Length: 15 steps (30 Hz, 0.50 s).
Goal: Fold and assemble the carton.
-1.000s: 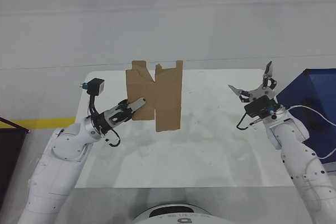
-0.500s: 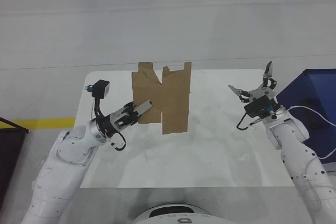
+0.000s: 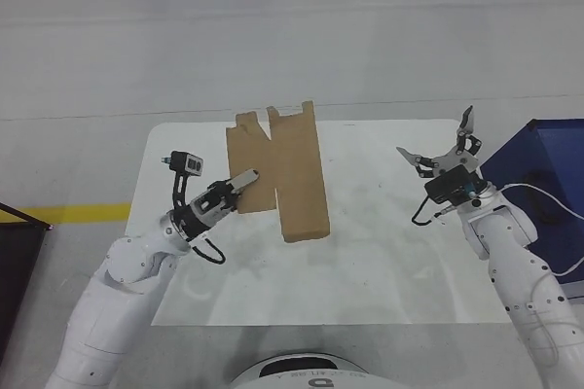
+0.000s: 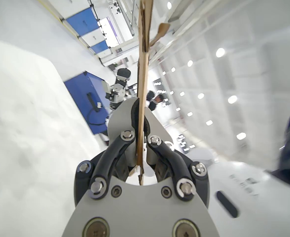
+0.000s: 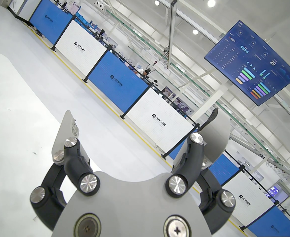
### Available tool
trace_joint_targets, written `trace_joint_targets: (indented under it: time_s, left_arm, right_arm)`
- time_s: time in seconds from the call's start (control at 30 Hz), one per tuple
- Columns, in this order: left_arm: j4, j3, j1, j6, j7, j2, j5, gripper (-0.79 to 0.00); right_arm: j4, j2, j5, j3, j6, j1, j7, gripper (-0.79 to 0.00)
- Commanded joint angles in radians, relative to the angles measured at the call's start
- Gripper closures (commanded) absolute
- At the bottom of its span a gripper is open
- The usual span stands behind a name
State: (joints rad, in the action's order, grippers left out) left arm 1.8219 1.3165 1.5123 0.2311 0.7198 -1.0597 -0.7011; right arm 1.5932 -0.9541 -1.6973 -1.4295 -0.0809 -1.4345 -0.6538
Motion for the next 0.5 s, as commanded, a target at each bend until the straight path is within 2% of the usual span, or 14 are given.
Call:
trace_joint_targets:
  time_s: [0.0,0.07,0.1,0.17,0.33,0.4,0.47]
  left_arm:
    - [-0.024,0.007,0.0,-0.262,0.073,0.0,-0.347,0.0]
    - [-0.069,0.006,-0.007,-0.578,0.134,0.003,-0.593,0.0]
    - [-0.09,0.03,-0.02,-0.639,0.144,0.005,-0.662,0.0]
    - [-0.121,0.03,-0.023,-0.794,0.146,0.002,-0.845,0.0]
    - [-0.19,-0.003,-0.038,-1.047,0.047,-0.008,-1.199,0.0]
    - [-0.211,-0.035,-0.042,-1.102,-0.032,-0.013,-1.321,0.0]
    - [-0.231,-0.06,-0.056,-1.111,-0.125,-0.018,-1.436,0.0]
  right_arm:
    - [0.009,-0.003,0.04,0.0,-0.015,-0.005,-0.001,-0.785]
    - [0.014,-0.004,0.072,-0.008,-0.041,-0.009,-0.005,-0.785]
    - [0.016,-0.004,0.087,-0.012,-0.057,-0.01,-0.011,-0.785]
    - [0.016,-0.004,0.101,-0.021,-0.079,-0.013,-0.019,-0.785]
    - [0.011,-0.006,0.117,-0.029,-0.123,-0.016,-0.027,-0.785]
    - [0.008,-0.007,0.127,-0.027,-0.136,-0.014,-0.027,-0.785]
    - [0.002,-0.011,0.168,-0.023,-0.156,-0.014,-0.022,-0.785]
